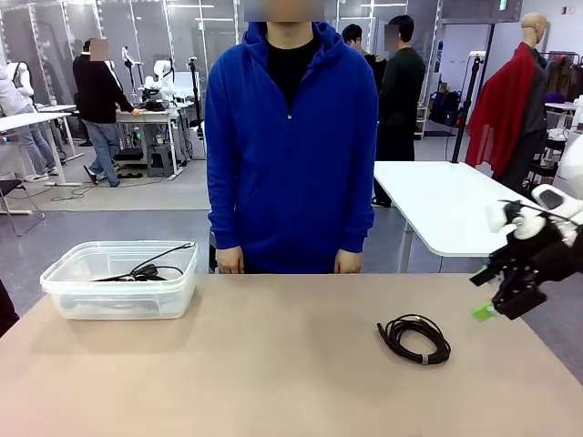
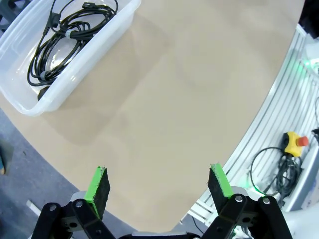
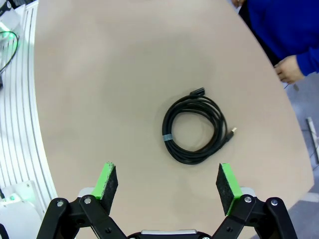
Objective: Organize and store the cables.
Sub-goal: Place the USB Extension Cable into the Organizing box.
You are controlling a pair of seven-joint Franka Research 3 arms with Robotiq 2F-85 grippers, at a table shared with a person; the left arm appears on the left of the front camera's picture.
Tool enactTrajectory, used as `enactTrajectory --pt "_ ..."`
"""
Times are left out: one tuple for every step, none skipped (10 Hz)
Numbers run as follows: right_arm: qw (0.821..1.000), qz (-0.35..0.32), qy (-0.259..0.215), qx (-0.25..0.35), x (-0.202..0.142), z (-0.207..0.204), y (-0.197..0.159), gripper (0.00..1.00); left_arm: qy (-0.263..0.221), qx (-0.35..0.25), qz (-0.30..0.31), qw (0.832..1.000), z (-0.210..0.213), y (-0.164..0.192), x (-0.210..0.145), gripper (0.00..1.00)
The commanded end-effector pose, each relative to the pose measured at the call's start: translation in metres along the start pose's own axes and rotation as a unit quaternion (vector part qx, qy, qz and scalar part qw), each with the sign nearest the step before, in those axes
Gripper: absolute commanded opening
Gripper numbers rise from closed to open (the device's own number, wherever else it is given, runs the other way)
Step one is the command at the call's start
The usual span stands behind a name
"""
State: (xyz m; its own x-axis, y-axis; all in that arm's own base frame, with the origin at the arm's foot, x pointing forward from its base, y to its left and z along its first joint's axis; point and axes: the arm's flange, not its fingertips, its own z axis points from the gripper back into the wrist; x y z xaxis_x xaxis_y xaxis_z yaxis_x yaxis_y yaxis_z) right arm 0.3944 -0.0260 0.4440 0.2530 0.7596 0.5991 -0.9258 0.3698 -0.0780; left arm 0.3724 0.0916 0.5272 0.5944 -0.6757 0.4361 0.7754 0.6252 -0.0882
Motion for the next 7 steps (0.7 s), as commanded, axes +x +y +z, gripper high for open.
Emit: enactTrajectory --pt "0.999 -0.030 0.043 -0.006 0.007 -0.017 -0.006 1.00 -0.002 -0.002 -0.009 1.000 0.000 -0.001 -0.003 1.00" --pt "0.997 -0.032 0.066 -0.012 0.011 -0.037 -0.011 1.00 -0.002 -0.002 -0.009 1.000 0.000 -0.001 -0.003 1.00" --pt "0.995 -0.032 0.092 -0.009 0.016 -0.057 -0.014 1.00 -0.002 -0.002 -0.009 1.000 0.000 -0.001 -0.003 1.00" --pt "0.993 -0.032 0.113 0.000 0.020 -0.072 -0.018 1.00 -0.002 -0.002 -0.009 1.000 0.000 -0.001 -0.003 1.00" --pt "0.992 -0.034 0.120 0.013 0.021 -0.084 -0.023 1.00 -0.002 -0.002 -0.009 1.000 0.000 -0.001 -0.003 1.00" --pt "0.991 -0.037 0.130 0.010 0.020 -0.093 -0.030 1.00 -0.002 -0.002 -0.009 1.000 0.000 -0.001 -0.003 1.00" --pt "0.990 -0.036 0.135 0.017 0.020 -0.101 -0.034 1.00 -0.002 -0.002 -0.009 1.000 0.000 -0.001 -0.003 1.00"
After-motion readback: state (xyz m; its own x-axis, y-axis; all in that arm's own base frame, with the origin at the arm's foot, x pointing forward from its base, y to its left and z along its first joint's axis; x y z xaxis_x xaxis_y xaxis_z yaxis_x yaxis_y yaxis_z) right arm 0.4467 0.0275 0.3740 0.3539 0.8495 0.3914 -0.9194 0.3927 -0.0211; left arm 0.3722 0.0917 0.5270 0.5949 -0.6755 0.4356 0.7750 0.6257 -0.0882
